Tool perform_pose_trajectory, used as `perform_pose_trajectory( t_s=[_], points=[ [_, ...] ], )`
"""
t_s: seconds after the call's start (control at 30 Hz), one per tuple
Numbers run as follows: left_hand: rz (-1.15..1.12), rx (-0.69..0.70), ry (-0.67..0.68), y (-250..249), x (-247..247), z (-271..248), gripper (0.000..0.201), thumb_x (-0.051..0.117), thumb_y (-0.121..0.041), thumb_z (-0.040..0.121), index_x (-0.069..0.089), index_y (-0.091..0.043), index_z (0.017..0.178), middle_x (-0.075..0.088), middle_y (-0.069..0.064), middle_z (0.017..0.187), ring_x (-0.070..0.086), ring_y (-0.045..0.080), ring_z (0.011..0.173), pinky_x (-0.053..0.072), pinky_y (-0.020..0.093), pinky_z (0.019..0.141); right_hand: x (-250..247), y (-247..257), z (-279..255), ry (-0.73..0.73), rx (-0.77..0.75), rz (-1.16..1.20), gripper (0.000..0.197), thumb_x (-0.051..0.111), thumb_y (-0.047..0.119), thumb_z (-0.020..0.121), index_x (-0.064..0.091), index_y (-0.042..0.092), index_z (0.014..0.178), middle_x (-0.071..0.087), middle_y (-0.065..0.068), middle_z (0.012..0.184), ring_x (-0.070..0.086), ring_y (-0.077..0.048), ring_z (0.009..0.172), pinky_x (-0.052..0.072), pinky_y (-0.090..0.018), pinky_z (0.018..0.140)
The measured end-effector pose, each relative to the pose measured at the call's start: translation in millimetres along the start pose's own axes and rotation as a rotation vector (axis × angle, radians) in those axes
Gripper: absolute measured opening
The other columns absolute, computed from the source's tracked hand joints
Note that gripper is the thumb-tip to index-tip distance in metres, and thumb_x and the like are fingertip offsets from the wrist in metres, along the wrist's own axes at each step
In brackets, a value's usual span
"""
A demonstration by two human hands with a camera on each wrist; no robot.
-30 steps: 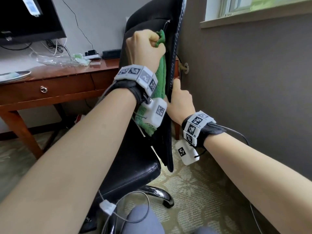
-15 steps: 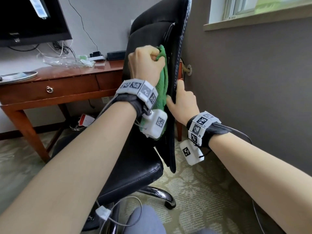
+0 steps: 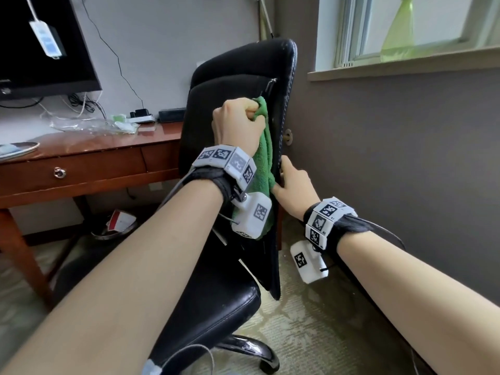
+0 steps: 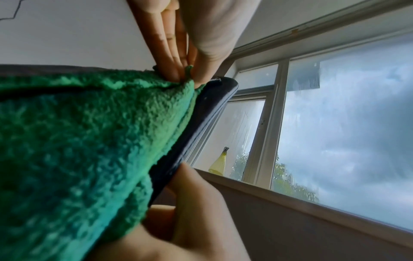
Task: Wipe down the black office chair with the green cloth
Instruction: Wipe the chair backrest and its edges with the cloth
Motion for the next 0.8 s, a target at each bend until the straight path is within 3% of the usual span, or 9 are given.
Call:
perform_pose_trajectory(
  t_s=[0.1,0.17,0.27,0.37,0.47,0.53,0.63,0.7,0.8],
  points=[
    [-0.034,-0.021,0.004,3,6,7,0.014,0.072,-0.019,0.082,0.079,-0.023,0.094,0.072,-0.011,0.079,0.063,0.003,0.075,0.042,0.008,0.072,3,-3,6,-0.007,0.036,-0.001,0.036,0.052,0.013,0.088,0.041,0.018,0.123,0.061,-0.006,0.078,0.059,-0.029,0.071,0.044,-0.031,0.062],
    [-0.038,-0.015,-0.007,-1,8,14,0.008,0.071,-0.016,0.080,0.078,-0.019,0.081,0.071,-0.008,0.071,0.063,0.007,0.070,0.041,0.005,0.063,6,-4,8,-0.024,0.061,-0.014,0.038,0.052,0.013,0.088,0.040,0.018,0.124,0.062,-0.009,0.080,0.060,-0.030,0.072,0.050,-0.036,0.063],
    [-0.021,0.016,-0.016,-15,13,35,0.018,0.067,-0.016,0.078,0.062,-0.024,0.063,0.064,-0.003,0.064,0.060,0.014,0.065,0.053,0.020,0.070,9,-3,11,-0.032,0.086,-0.008,0.037,0.055,0.021,0.091,0.038,0.017,0.124,0.064,-0.012,0.083,0.062,-0.032,0.073,0.053,-0.038,0.064],
    [0.012,0.101,-0.014,-29,18,54,0.020,0.062,-0.017,0.079,0.055,-0.028,0.065,0.054,-0.004,0.065,0.055,0.018,0.066,0.055,0.028,0.075,8,-5,14,-0.026,0.093,-0.007,0.037,0.053,0.024,0.092,0.038,0.017,0.124,0.062,-0.014,0.085,0.061,-0.034,0.075,0.050,-0.037,0.064],
    [0.039,0.179,-0.014,-26,22,55,0.015,0.062,-0.018,0.086,0.077,-0.021,0.083,0.071,-0.004,0.080,0.062,0.010,0.075,0.046,0.015,0.072,8,-6,13,-0.044,0.083,-0.004,0.039,0.052,0.026,0.092,0.038,0.021,0.127,0.062,-0.012,0.086,0.061,-0.032,0.075,0.054,-0.042,0.070],
    [0.051,0.226,-0.051,-23,20,51,0.018,0.062,-0.020,0.087,0.078,-0.021,0.095,0.073,-0.005,0.090,0.062,0.009,0.079,0.042,0.013,0.074,10,-7,13,-0.049,0.073,0.009,0.038,0.052,0.027,0.092,0.039,0.022,0.128,0.062,-0.011,0.084,0.060,-0.031,0.074,0.054,-0.041,0.071],
    [0.053,0.210,-0.101,-9,24,37,0.015,0.064,-0.021,0.085,0.078,-0.020,0.087,0.073,-0.003,0.085,0.063,0.013,0.077,0.042,0.017,0.073,9,-12,14,-0.047,0.086,0.000,0.038,0.052,0.027,0.091,0.038,0.025,0.127,0.061,-0.014,0.085,0.059,-0.032,0.074,0.054,-0.043,0.071],
    [0.056,0.184,-0.127,8,26,18,0.013,0.065,-0.020,0.083,0.076,-0.019,0.077,0.070,-0.005,0.076,0.057,0.011,0.068,0.042,0.018,0.068,11,-14,15,-0.027,0.102,-0.013,0.040,0.049,0.018,0.087,0.037,0.024,0.125,0.061,-0.016,0.088,0.059,-0.034,0.075,0.055,-0.043,0.070],
    [0.017,0.162,-0.113,29,24,-7,0.011,0.067,-0.018,0.081,0.078,-0.020,0.081,0.066,-0.008,0.074,0.052,0.005,0.066,0.038,0.012,0.070,12,-14,14,-0.035,0.090,-0.029,0.043,0.048,0.016,0.087,0.036,0.024,0.127,0.061,-0.014,0.091,0.058,-0.034,0.078,0.053,-0.040,0.071]
  ],
)
Point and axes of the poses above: each hand's wrist, its own z-axis towards the middle knuckle, its own x-axis out of the palm, y = z × x, the point moved 4 cm from there along z, towards the middle knuckle
